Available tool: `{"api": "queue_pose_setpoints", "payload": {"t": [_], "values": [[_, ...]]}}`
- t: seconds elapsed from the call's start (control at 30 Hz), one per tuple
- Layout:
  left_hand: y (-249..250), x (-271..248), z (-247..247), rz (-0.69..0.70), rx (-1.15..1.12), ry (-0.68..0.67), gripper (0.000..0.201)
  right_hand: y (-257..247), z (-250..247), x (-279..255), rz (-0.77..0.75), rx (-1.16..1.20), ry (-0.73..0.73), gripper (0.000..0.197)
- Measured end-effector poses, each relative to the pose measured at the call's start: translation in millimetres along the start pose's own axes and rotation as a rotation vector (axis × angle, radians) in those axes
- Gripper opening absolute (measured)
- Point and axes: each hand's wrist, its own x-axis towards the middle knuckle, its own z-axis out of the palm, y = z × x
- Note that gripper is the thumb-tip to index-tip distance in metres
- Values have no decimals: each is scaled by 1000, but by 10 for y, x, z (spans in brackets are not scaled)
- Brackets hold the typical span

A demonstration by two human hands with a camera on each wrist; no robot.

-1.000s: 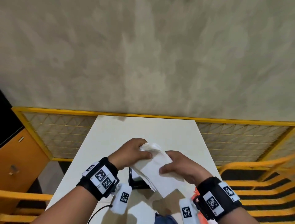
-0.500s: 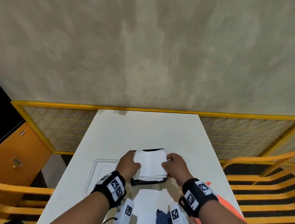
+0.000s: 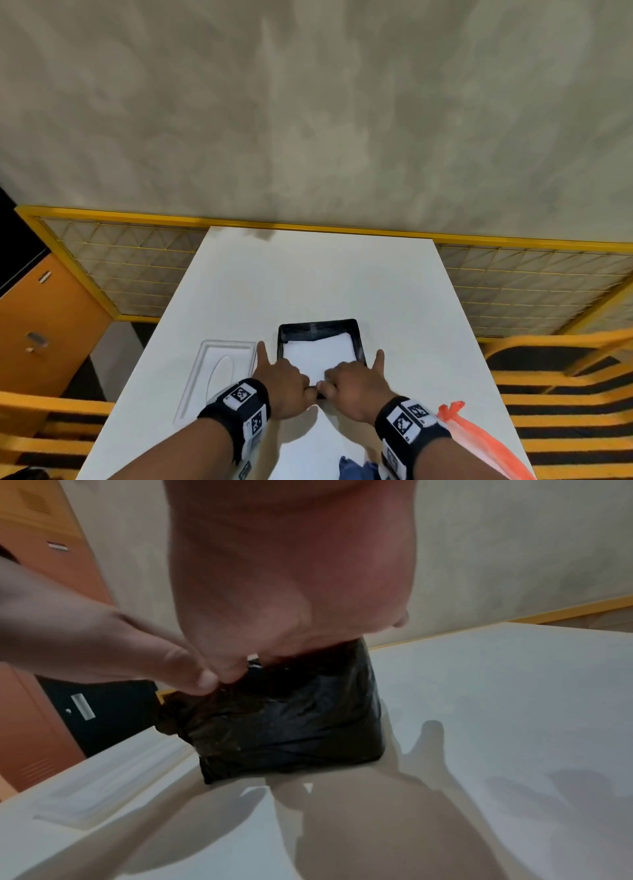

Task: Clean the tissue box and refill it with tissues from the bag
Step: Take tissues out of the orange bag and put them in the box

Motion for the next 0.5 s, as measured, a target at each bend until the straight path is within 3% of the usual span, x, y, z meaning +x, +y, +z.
{"api": "queue_pose_setpoints", "payload": {"t": [0.17, 0.27, 0.33, 0.43, 0.5], "values": [[-35, 41, 47, 33, 135, -25, 30, 3, -28, -12, -21, 37, -53, 53], [-63, 135, 85, 8, 174, -12, 28, -1, -60, -55, -61, 122, -17, 40], [-66, 132, 49, 3, 182, 3, 28, 10, -92, -152, -85, 202, 82, 30], [-93, 130, -13, 9, 163, 39, 25, 136, -156, -500, -78, 473, 356, 32], [-93, 130, -43, 22, 127, 51, 25, 355, -150, -870, -4, 605, 518, 16]]}}
